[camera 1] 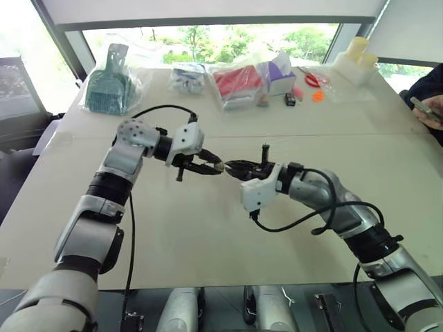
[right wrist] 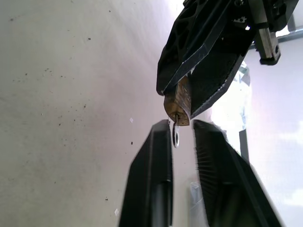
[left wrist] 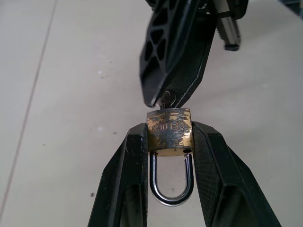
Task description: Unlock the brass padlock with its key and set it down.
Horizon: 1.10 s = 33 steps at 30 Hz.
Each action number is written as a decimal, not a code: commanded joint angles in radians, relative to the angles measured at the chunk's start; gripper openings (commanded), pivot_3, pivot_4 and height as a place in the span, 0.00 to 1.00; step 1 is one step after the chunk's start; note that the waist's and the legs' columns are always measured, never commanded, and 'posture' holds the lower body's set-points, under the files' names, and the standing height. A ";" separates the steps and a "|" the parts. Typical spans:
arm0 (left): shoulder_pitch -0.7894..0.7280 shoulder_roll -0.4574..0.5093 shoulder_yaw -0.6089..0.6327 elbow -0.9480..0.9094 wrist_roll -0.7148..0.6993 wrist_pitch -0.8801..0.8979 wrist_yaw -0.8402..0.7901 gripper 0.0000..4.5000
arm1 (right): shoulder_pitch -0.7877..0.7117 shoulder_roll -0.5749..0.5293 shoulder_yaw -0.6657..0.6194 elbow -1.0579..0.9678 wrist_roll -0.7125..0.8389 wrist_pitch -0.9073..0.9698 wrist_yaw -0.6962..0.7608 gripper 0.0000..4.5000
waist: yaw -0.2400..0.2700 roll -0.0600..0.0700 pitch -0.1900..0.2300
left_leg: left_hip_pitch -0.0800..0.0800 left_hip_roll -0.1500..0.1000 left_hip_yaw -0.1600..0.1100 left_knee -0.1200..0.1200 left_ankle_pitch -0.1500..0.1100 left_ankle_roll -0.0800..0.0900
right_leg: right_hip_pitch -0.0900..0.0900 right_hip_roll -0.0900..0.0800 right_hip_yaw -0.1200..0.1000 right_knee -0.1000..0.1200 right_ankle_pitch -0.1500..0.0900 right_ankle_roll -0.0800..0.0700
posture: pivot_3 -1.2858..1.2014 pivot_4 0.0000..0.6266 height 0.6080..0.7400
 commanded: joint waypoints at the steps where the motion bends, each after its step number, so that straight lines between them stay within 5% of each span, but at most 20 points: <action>1: -0.020 0.011 0.030 -0.046 -0.039 0.041 -0.023 0.16 | -0.040 -0.008 -0.039 0.028 -0.036 -0.086 -0.078 0.63 | -0.002 0.000 0.000 | 0.000 0.000 0.000 0.000 0.000 0.000 | 0.000 0.000 0.000 0.000 0.000 0.000 | 0.52 0.24 1.00; 4: -0.025 0.012 0.036 -0.054 -0.050 0.065 -0.030 0.16 | -0.066 -0.006 -0.034 0.061 -0.040 -0.130 -0.091 0.97 | -0.007 0.000 0.000 | 0.000 0.000 0.000 0.000 0.000 0.000 | 0.000 0.000 0.000 0.001 0.000 0.000 | 0.52 0.24 1.00; 14: -0.033 0.016 0.039 -0.050 -0.057 0.081 -0.039 0.16 | -0.117 0.018 -0.019 0.101 -0.062 -0.234 -0.123 0.99 | -0.003 0.000 0.000 | 0.000 0.000 0.000 0.000 0.000 0.000 | 0.000 0.000 0.000 0.001 0.000 0.000 | 0.52 0.24 1.00; 23: -0.037 0.010 0.045 -0.058 -0.063 0.096 -0.042 0.16 | -0.120 0.037 -0.009 0.107 -0.082 -0.265 -0.121 0.02 | -0.003 0.000 0.000 | 0.000 0.000 0.000 0.000 0.000 0.000 | 0.000 0.000 0.000 0.001 0.000 0.000 | 0.52 0.24 1.00; 33: -0.025 0.019 0.044 -0.095 -0.071 0.130 -0.043 0.16 | -0.119 0.042 -0.006 0.120 -0.094 -0.270 -0.120 0.01 | -0.003 0.000 0.000 | 0.000 0.000 0.000 0.000 0.000 0.000 | 0.000 0.000 0.000 0.001 0.000 0.000 | 0.52 0.24 1.00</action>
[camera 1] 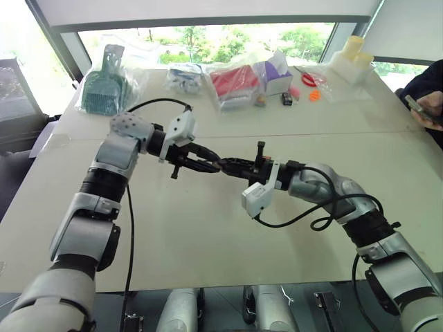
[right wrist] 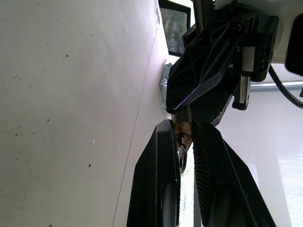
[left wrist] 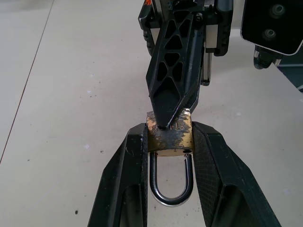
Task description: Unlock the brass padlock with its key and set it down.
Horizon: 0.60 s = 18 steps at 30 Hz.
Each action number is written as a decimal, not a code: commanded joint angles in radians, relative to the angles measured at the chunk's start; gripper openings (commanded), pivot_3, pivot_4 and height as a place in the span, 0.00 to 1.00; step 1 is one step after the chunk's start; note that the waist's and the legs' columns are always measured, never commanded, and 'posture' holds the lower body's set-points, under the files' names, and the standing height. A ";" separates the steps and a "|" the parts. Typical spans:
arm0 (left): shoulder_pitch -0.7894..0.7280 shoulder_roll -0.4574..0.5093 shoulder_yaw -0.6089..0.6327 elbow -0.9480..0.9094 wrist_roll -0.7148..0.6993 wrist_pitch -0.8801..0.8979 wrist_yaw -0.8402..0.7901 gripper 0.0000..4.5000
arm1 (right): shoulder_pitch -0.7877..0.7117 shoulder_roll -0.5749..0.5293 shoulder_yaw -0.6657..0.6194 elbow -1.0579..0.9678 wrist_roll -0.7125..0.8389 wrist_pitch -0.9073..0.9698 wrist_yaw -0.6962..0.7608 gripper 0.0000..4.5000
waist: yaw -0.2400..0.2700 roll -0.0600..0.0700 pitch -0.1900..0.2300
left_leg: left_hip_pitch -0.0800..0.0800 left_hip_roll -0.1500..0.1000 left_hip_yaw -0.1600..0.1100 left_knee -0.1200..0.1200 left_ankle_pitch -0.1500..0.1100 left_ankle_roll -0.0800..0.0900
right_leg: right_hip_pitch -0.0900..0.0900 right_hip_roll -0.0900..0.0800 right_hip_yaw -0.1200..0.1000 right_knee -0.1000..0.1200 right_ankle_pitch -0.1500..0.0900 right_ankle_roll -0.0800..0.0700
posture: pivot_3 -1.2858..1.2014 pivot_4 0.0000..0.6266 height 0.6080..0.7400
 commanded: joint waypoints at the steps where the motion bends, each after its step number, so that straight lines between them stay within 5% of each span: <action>1: -0.007 0.002 0.009 -0.048 -0.002 -0.001 0.015 0.27 | -0.017 0.009 -0.008 -0.023 0.005 -0.020 -0.009 0.00 | 0.000 0.000 0.000 | 0.000 0.000 0.000 0.000 0.000 0.000 | 0.000 0.000 0.000 0.000 0.000 0.000 | 0.52 0.24 1.00; 8: 0.002 0.048 0.055 -0.085 -0.033 0.076 0.050 0.97 | -0.003 0.005 -0.017 -0.019 0.008 0.000 -0.007 0.00 | -0.003 0.000 0.000 | 0.000 0.000 0.000 0.000 0.000 0.000 | 0.000 0.000 0.000 0.000 0.000 0.000 | 0.52 0.24 1.00; 9: 0.002 0.054 0.066 -0.088 -0.038 0.079 0.060 0.99 | -0.003 0.004 -0.018 -0.018 0.008 0.001 -0.008 0.00 | -0.004 0.000 0.000 | 0.000 0.000 0.000 0.000 0.000 0.000 | 0.000 0.000 0.000 0.000 0.000 0.000 | 0.52 0.24 1.00; 11: 0.005 0.067 0.086 -0.098 -0.052 0.093 0.071 0.99 | -0.001 0.002 -0.019 -0.016 0.008 0.003 -0.009 0.00 | -0.003 0.000 0.000 | 0.000 0.000 -0.001 0.000 0.000 0.000 | 0.000 0.000 0.000 0.000 0.000 0.000 | 0.52 0.24 1.00; 18: 0.079 0.094 0.103 -0.203 -0.093 0.143 0.076 0.31 | -0.005 0.001 -0.020 -0.008 0.015 0.006 -0.006 0.00 | -0.003 0.000 0.000 | 0.000 0.000 0.000 0.000 0.000 0.000 | 0.000 0.000 0.000 0.000 0.000 0.000 | 0.52 0.24 1.00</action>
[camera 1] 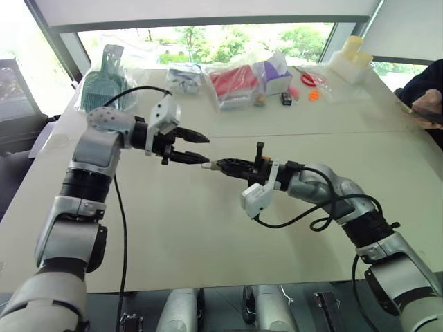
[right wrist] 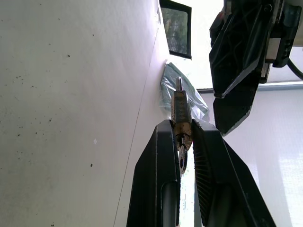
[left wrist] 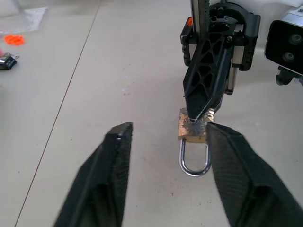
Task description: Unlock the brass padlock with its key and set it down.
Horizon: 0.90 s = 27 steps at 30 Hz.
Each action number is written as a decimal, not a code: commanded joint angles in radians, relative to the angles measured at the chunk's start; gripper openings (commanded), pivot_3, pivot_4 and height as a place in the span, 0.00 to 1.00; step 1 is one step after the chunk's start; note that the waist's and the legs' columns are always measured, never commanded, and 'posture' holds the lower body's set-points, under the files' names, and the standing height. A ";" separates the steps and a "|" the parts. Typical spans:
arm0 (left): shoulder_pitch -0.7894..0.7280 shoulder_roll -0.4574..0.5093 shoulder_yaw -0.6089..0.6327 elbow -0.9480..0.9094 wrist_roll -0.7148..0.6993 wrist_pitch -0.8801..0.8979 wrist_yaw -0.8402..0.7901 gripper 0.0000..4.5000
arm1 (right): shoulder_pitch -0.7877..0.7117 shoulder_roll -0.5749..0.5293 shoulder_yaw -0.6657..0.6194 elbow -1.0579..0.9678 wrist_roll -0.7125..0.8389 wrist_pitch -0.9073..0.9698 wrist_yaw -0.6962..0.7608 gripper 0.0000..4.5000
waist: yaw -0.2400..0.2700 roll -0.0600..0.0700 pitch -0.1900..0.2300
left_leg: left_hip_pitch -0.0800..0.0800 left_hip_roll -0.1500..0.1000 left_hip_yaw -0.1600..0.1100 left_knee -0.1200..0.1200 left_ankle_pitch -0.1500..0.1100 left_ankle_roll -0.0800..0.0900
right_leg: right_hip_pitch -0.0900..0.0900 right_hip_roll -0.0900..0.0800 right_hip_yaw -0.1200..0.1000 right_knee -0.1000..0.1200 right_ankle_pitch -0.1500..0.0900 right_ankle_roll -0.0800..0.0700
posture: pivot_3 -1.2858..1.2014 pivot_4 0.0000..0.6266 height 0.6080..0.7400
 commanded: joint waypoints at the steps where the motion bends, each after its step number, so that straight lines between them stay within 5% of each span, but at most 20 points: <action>1: 0.043 0.011 0.021 -0.092 -0.039 0.021 0.003 0.22 | -0.008 -0.001 -0.022 -0.006 0.020 -0.001 -0.005 0.00 | -0.001 0.000 0.000 | 0.000 0.000 0.000 0.000 0.000 0.000 | 0.000 0.000 0.000 0.000 0.000 0.000 | 0.52 0.24 1.00; 3: 0.072 0.014 0.009 -0.108 -0.034 0.014 -0.005 0.00 | -0.014 0.001 -0.021 -0.001 0.021 -0.002 -0.005 0.00 | 0.000 0.000 0.000 | 0.000 0.000 0.000 0.000 0.000 0.000 | 0.000 0.000 0.000 0.000 0.000 0.000 | 0.52 0.24 1.00; 27: 0.056 -0.049 -0.014 0.079 0.069 -0.132 0.123 0.00 | -0.030 0.004 -0.029 -0.004 0.033 0.008 0.010 0.00 | 0.001 0.000 0.000 | 0.000 0.000 0.001 0.000 0.000 0.000 | 0.000 0.000 0.000 0.001 0.000 0.000 | 0.52 0.24 1.00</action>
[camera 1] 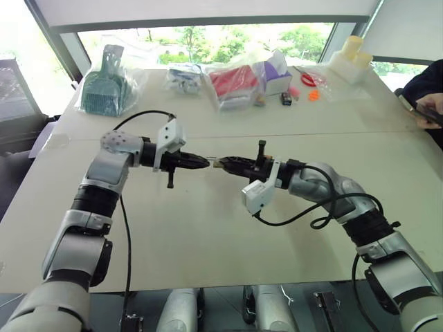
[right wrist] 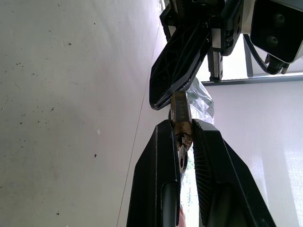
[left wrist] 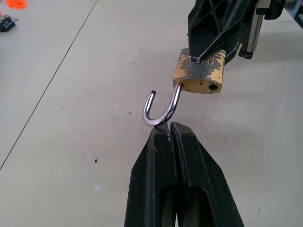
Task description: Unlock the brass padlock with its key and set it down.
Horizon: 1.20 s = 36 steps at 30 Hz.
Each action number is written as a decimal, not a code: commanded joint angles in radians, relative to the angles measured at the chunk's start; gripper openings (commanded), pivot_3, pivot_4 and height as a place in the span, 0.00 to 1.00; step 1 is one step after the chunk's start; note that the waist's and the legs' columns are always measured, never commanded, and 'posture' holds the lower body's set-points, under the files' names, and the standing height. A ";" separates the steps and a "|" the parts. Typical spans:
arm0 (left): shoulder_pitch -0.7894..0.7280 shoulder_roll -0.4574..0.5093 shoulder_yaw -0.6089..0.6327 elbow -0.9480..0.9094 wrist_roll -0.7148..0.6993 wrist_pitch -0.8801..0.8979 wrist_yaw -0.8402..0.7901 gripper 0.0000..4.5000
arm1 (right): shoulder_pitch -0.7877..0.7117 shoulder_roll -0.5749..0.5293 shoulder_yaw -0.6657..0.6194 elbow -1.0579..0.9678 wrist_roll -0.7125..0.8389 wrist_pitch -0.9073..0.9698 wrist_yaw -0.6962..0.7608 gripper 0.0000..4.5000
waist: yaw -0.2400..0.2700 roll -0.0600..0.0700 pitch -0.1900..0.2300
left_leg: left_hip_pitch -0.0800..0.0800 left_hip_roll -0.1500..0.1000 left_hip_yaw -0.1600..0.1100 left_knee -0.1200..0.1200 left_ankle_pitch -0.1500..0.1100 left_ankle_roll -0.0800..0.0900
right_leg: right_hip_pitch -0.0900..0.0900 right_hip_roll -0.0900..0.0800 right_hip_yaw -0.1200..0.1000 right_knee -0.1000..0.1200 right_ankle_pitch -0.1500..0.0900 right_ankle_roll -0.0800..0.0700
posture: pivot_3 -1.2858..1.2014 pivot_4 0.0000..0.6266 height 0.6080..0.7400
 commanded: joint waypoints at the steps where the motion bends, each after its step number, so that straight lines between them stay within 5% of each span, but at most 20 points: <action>1: -0.030 0.005 0.016 0.002 0.005 -0.025 0.013 0.00 | -0.022 0.004 -0.024 -0.026 0.027 -0.006 -0.005 0.00 | 0.000 0.000 0.000 | 0.000 0.000 0.000 0.000 0.000 0.000 | 0.000 0.000 0.000 0.000 0.000 0.000 | 0.52 0.24 1.00; 20: 0.140 0.063 0.081 -0.197 -0.046 0.115 0.142 0.00 | -0.031 0.025 0.052 0.294 -0.096 -0.031 -0.123 0.00 | -0.004 0.000 0.000 | 0.000 0.000 0.000 0.000 0.000 0.000 | 0.000 0.000 0.000 0.000 0.000 0.000 | 0.52 0.24 1.00; 29: 0.228 0.080 0.083 -0.316 -0.064 0.180 0.170 0.00 | 0.035 -0.024 0.042 0.190 0.033 0.013 0.037 0.99 | -0.003 0.000 0.000 | 0.001 0.000 -0.001 0.000 0.000 0.000 | 0.001 0.000 0.000 0.000 0.000 0.000 | 0.52 0.24 1.00; 36: 0.261 0.110 0.101 -0.385 -0.102 0.239 0.181 0.00 | 0.189 -0.088 -0.154 -0.194 0.551 0.613 0.412 0.99 | 0.005 0.000 0.000 | 0.003 0.001 -0.004 0.000 0.000 0.000 | 0.004 -0.001 0.000 -0.001 0.000 0.000 | 0.52 0.24 1.00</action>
